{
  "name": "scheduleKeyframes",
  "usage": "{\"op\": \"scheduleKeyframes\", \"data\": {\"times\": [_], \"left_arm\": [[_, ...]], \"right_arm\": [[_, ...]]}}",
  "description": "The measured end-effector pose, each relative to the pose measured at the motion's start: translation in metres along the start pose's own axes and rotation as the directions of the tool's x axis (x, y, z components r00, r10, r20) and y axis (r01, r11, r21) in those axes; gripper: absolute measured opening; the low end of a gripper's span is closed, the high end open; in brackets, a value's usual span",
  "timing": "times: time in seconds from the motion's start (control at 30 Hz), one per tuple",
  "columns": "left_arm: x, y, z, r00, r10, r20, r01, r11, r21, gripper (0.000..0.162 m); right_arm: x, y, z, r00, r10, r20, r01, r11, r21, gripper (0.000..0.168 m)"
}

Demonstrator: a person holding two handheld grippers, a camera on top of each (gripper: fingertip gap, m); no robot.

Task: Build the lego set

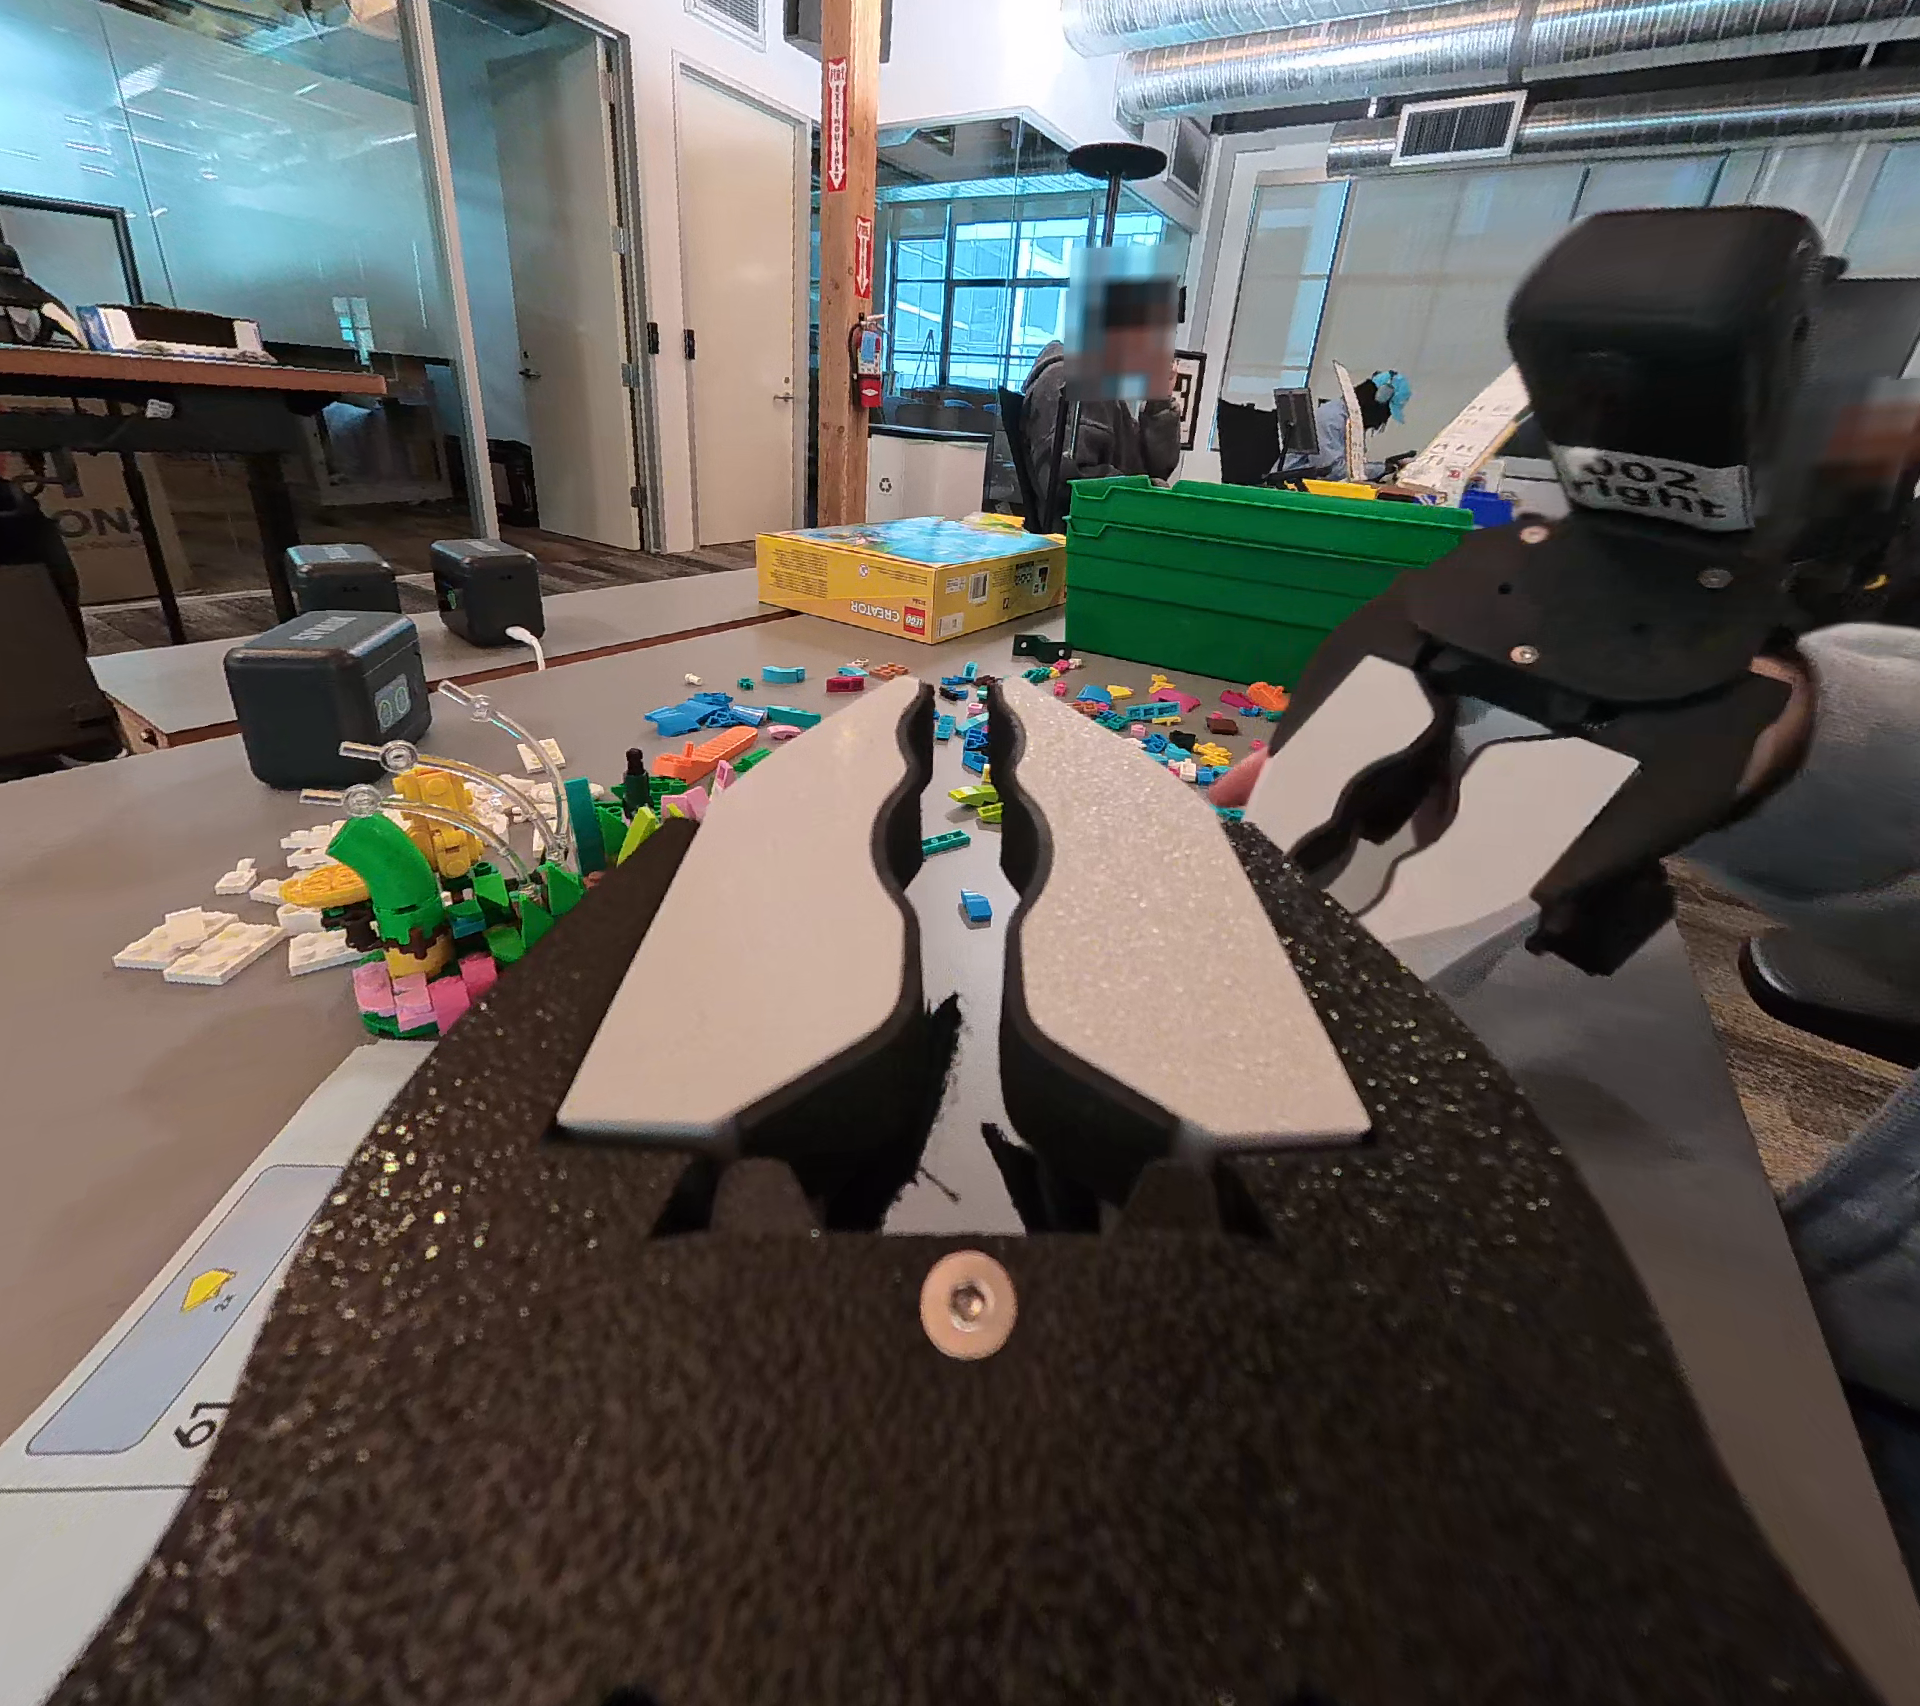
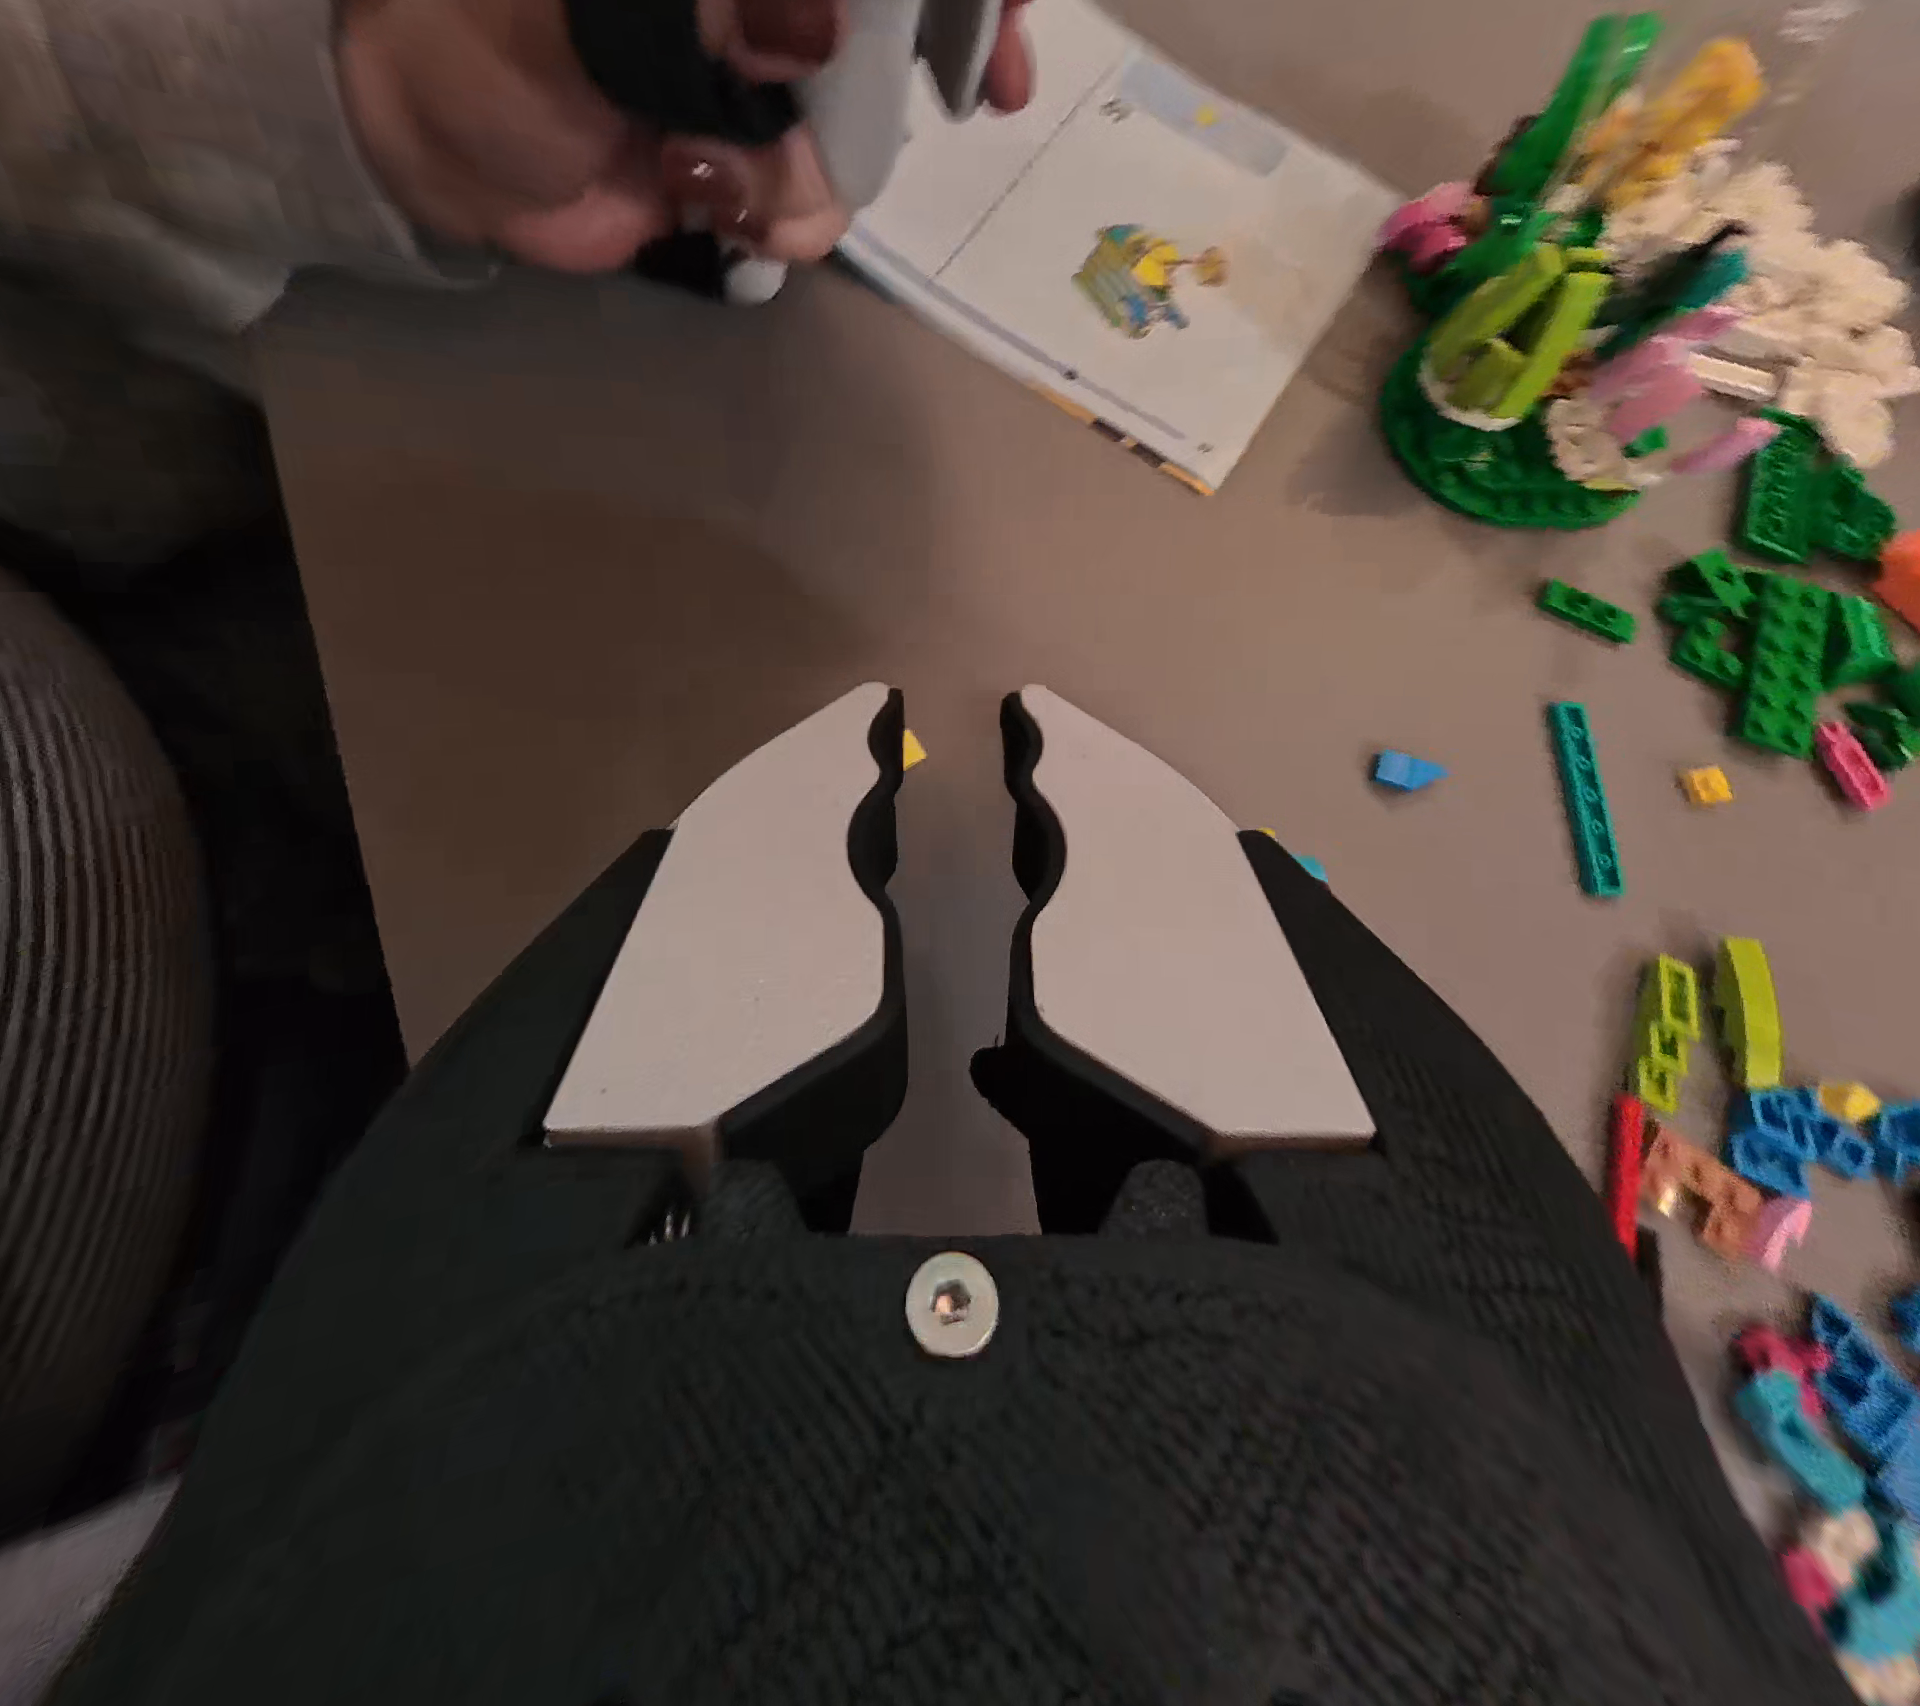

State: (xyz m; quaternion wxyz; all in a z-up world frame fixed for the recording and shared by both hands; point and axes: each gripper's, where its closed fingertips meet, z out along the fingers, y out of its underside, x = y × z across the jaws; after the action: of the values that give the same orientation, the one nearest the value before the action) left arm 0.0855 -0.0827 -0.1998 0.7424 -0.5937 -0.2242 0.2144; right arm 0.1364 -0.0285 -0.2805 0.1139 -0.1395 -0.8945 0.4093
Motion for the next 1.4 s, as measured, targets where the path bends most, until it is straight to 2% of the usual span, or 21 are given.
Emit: {"op": "scheduleKeyframes", "data": {"times": [0.03,0.17,0.37,0.7,1.07,1.4], "left_arm": [[0.000,0.000,0.000,1.000,-0.001,0.000,0.001,1.000,0.000,0.009],[0.000,0.001,0.001,1.000,-0.007,-0.003,0.007,1.000,-0.005,0.009],[-0.001,0.001,0.000,1.000,-0.010,-0.001,0.010,1.000,-0.006,0.009],[0.001,0.002,0.001,1.000,-0.012,-0.009,0.012,1.000,-0.011,0.009],[0.002,0.003,0.001,1.000,-0.016,-0.019,0.016,1.000,-0.017,0.009],[0.002,0.004,0.002,0.999,-0.022,-0.024,0.021,1.000,-0.019,0.009]], "right_arm": [[0.002,0.001,-0.002,0.999,0.027,-0.032,-0.026,1.000,0.017,0.016],[-0.002,0.015,-0.002,0.991,0.113,-0.067,-0.114,0.993,-0.006,0.016],[0.004,0.026,0.000,0.950,0.231,-0.211,-0.248,0.967,-0.057,0.020],[-0.009,0.026,0.016,0.939,0.285,-0.192,-0.299,0.953,-0.050,0.024],[-0.003,0.035,0.021,0.952,0.210,-0.221,-0.237,0.966,-0.107,0.019],[-0.007,0.033,0.023,0.979,0.137,-0.150,-0.154,0.982,-0.107,0.013]]}}
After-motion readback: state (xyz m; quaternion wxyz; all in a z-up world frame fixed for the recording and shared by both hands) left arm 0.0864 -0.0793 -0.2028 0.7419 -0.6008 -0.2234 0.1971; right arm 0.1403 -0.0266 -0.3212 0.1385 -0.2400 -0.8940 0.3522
